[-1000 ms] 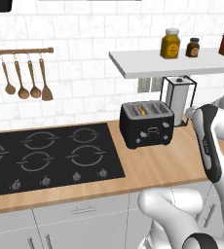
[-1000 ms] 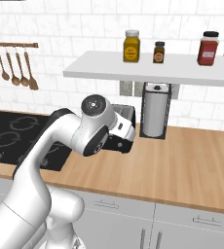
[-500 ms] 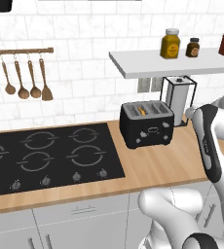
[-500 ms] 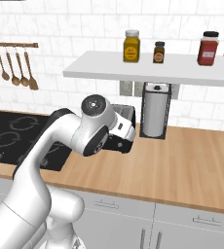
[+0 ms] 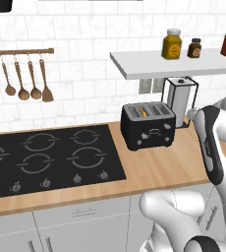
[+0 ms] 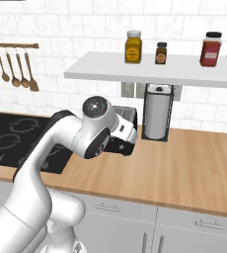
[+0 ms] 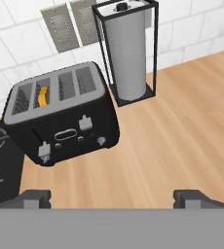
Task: Start the toaster. Once the lever pops up, take the bread to the plate on the dining counter.
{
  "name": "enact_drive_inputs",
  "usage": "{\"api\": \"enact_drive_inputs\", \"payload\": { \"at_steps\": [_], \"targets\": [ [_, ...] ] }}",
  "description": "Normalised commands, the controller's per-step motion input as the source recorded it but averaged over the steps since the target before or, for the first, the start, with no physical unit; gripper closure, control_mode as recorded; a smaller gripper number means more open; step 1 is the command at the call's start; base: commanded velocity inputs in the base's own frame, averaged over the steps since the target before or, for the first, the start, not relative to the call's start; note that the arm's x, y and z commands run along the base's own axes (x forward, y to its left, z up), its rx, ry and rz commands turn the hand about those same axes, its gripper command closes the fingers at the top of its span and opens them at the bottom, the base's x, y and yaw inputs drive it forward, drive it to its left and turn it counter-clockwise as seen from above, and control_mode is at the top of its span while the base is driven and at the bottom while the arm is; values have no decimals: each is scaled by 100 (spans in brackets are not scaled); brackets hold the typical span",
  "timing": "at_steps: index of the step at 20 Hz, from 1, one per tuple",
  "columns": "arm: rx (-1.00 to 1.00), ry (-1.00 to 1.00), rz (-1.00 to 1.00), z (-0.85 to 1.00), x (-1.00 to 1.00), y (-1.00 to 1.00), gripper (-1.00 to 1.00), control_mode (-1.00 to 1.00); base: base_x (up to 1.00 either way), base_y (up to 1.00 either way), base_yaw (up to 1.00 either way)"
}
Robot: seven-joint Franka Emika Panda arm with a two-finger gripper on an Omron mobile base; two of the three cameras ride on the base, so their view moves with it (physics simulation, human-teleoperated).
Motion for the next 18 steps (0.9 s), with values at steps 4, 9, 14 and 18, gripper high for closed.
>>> {"api": "enact_drive_inputs", "payload": {
  "at_steps": [4,9,14,18],
  "targets": [
    [0,0,0,0,0,0,-100,-100,0,0,0],
    [0,0,0,0,0,0,-100,-100,0,0,0],
    [0,0,0,0,0,0,-100,-100,0,0,0],
    [0,0,0,0,0,0,-100,-100,0,0,0]
  ]
}}
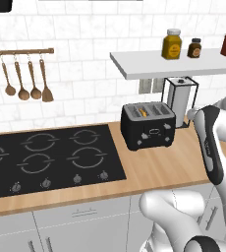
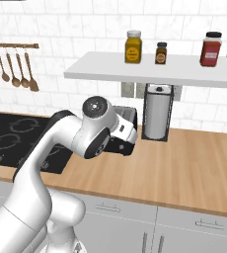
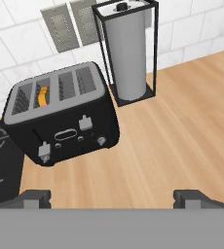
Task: Start the toaster. Once the lever pops up, take the bread to the plate on the dining counter.
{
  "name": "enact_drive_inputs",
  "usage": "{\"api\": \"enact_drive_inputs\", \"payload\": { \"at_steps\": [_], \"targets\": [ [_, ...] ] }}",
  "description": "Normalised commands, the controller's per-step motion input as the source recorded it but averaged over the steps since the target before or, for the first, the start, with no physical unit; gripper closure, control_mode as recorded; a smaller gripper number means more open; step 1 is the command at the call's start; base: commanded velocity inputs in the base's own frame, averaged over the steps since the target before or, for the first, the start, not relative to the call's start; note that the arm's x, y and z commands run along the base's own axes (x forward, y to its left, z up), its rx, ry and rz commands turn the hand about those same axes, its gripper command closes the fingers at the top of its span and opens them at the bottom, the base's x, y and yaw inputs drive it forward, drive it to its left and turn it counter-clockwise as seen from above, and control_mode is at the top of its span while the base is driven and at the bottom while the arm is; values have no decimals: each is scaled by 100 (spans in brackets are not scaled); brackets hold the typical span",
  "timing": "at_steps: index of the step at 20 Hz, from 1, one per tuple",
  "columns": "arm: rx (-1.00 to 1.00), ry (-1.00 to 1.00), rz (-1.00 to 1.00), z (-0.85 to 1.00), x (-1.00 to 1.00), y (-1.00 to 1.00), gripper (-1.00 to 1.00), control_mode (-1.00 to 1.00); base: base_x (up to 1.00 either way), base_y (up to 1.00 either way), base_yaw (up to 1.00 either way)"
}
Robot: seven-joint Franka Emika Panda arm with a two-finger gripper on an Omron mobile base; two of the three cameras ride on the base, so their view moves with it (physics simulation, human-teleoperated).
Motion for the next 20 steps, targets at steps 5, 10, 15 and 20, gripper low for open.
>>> {"api": "enact_drive_inputs", "payload": {
  "at_steps": [5,10,15,20],
  "targets": [
    [0,0,0,0,0,0,-100,-100,0,0,0],
    [0,0,0,0,0,0,-100,-100,0,0,0],
    [0,0,0,0,0,0,-100,-100,0,0,0],
    [0,0,0,0,0,0,-100,-100,0,0,0]
  ]
}}
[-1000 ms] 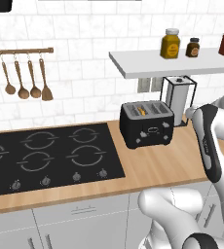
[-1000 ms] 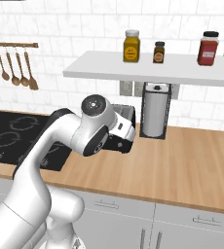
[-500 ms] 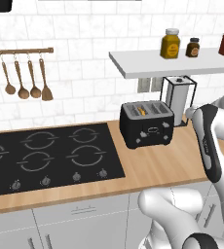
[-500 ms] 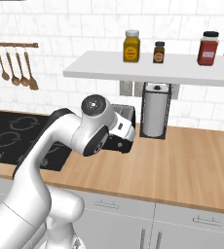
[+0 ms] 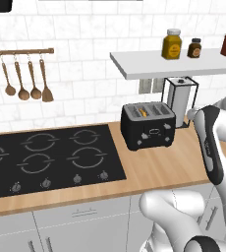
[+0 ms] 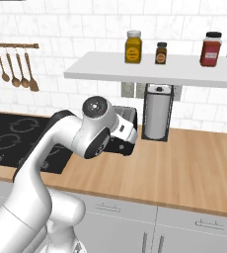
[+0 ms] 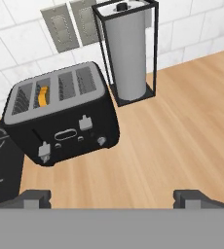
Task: Start the toaster. Once the lever pops up, take the bread to the plate on the dining counter.
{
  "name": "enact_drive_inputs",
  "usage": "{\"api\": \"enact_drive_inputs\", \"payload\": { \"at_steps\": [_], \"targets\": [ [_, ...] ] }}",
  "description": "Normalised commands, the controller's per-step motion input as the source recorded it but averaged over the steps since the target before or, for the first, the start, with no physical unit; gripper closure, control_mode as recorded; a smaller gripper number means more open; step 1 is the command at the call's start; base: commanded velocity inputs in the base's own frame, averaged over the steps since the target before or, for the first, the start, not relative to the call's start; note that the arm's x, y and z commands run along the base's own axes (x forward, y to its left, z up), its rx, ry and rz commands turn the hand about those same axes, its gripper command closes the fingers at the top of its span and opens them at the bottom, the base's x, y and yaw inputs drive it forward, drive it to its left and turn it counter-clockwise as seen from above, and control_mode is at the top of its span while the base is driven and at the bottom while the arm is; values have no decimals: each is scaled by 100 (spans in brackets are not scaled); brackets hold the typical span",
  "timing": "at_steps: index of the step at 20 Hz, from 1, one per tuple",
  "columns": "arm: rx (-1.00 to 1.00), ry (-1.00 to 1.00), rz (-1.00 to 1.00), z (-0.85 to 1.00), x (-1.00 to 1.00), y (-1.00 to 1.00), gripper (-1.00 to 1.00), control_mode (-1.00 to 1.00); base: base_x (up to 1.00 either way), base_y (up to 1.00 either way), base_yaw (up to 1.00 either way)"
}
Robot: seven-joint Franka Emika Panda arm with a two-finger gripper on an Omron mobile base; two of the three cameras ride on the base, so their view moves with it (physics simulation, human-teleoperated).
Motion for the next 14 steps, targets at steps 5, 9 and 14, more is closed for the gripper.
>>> {"api": "enact_drive_inputs", "payload": {
  "at_steps": [5,9,14],
  "targets": [
    [0,0,0,0,0,0,-100,-100,0,0,0],
    [0,0,0,0,0,0,-100,-100,0,0,0],
    [0,0,0,0,0,0,-100,-100,0,0,0]
  ]
}}
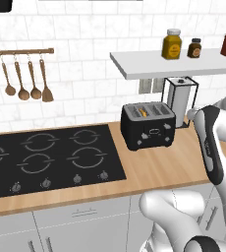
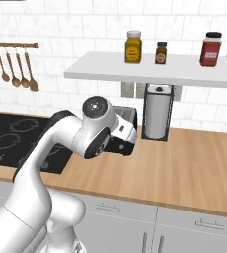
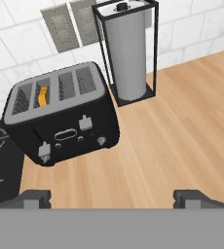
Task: Start the toaster. Once the lever pops up, take the bread to the plate on the dining counter.
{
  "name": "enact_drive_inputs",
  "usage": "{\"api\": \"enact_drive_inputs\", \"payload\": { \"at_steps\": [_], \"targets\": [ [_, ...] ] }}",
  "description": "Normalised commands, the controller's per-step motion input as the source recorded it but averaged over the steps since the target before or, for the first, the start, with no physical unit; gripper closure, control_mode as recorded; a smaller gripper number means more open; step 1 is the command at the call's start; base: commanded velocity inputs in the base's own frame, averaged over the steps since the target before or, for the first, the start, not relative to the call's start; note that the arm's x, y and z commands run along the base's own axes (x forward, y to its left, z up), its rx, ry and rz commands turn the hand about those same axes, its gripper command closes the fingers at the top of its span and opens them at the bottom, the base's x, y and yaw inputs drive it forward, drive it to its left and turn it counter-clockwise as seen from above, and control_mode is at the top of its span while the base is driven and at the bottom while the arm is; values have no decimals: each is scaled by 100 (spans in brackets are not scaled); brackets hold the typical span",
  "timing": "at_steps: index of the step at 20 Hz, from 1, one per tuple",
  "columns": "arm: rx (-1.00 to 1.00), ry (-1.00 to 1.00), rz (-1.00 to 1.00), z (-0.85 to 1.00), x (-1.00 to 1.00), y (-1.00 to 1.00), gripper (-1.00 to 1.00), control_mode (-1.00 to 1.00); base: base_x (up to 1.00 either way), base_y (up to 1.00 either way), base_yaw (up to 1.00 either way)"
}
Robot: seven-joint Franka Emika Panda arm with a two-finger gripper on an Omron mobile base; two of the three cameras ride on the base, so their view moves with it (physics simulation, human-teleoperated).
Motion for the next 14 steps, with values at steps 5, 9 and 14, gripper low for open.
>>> {"api": "enact_drive_inputs", "payload": {
  "at_steps": [5,9,14],
  "targets": [
    [0,0,0,0,0,0,-100,-100,0,0,0],
    [0,0,0,0,0,0,-100,-100,0,0,0],
    [0,0,0,0,0,0,-100,-100,0,0,0]
  ]
}}
